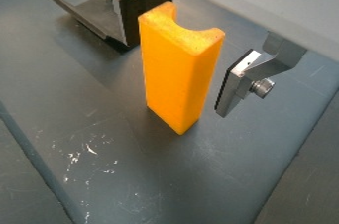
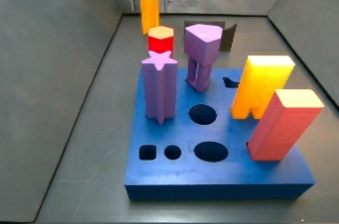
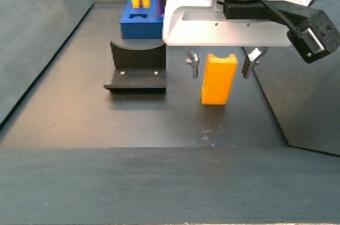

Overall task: Pick up the arch object. Move up. Rotate the arch object. Move to above the board. Insert the arch object.
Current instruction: Pick up the arch object.

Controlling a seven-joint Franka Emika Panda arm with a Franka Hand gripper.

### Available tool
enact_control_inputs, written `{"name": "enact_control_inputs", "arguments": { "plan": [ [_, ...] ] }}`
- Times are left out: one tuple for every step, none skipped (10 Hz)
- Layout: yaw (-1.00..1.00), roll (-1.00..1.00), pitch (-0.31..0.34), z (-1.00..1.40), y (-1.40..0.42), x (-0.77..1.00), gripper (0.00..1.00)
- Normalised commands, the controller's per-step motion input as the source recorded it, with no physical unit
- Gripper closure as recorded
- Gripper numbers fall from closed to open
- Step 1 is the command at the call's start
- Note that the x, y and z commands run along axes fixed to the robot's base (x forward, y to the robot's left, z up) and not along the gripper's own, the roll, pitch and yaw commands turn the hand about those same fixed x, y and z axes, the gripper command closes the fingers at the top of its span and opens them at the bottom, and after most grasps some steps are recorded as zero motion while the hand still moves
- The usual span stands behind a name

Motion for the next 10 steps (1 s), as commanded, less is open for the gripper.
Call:
{"name": "enact_control_inputs", "arguments": {
  "plan": [
    [0.0,-0.08,0.0,-0.01,0.0,0.0,0.0],
    [0.0,0.0,0.0,0.0,0.0,0.0,0.0],
    [0.0,0.0,0.0,0.0,0.0,0.0,1.0],
    [0.0,0.0,0.0,0.0,0.0,0.0,1.0],
    [0.0,0.0,0.0,0.0,0.0,0.0,1.0],
    [0.0,0.0,0.0,0.0,0.0,0.0,1.0],
    [0.0,0.0,0.0,0.0,0.0,0.0,1.0],
    [0.0,0.0,0.0,0.0,0.0,0.0,1.0],
    [0.0,0.0,0.0,0.0,0.0,0.0,1.0],
    [0.0,0.0,0.0,0.0,0.0,0.0,1.0]
  ]
}}
